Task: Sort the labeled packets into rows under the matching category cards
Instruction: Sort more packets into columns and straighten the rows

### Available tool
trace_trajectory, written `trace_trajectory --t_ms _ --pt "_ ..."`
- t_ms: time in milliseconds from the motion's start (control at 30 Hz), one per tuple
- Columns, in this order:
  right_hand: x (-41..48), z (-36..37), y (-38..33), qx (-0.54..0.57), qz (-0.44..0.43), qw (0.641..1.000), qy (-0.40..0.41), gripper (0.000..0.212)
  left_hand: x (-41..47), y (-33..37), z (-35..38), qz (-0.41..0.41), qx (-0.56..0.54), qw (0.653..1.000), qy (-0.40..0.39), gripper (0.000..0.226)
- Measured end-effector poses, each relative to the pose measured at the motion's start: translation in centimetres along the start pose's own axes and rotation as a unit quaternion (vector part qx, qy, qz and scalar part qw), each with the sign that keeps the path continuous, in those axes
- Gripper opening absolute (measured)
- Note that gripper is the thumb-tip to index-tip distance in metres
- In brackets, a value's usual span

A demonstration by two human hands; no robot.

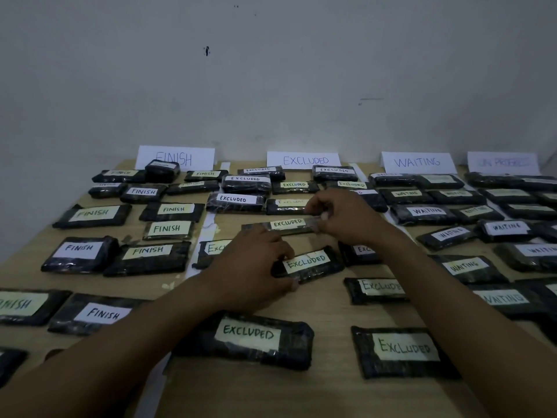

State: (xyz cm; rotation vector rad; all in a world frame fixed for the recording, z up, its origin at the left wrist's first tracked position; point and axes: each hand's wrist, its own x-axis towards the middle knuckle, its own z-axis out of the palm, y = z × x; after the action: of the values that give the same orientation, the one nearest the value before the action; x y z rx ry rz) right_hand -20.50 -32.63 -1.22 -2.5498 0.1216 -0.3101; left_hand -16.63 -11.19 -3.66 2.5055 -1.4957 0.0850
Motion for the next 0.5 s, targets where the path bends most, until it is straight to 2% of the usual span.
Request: trace_trajectory --t_ms 133,300,367,433,500 --pt "-3.7 -1.6 -0.4 -0.019 0.008 0.999 -0.027 0.025 -0.7 -0.5 -0.1 0.009 -0.022 1.0 -0.001 0.053" --pt "-9.0 -3.1 -0.6 -0.054 0.019 0.998 -0.021 0.023 -2.8 0.5 -0.9 -0.005 -0.061 0.998 0.031 0.059" --pt "-11.1 -3.2 -0.4 -0.085 0.037 0.995 -0.031 0.027 -4.1 1.2 -1.3 -0.001 -0.085 0.996 0.033 0.054" --pt "-12.8 -2.8 0.0 -0.134 0.063 0.987 -0.058 0.033 -5.6 2.0 -1.3 0.015 -0.094 0.995 0.0 0.05" --pt "-13.9 -2.3 0.4 -0.16 0.088 0.981 -0.067 0.038 -6.7 2.5 -1.0 0.026 -0.085 0.994 -0.068 0.054"
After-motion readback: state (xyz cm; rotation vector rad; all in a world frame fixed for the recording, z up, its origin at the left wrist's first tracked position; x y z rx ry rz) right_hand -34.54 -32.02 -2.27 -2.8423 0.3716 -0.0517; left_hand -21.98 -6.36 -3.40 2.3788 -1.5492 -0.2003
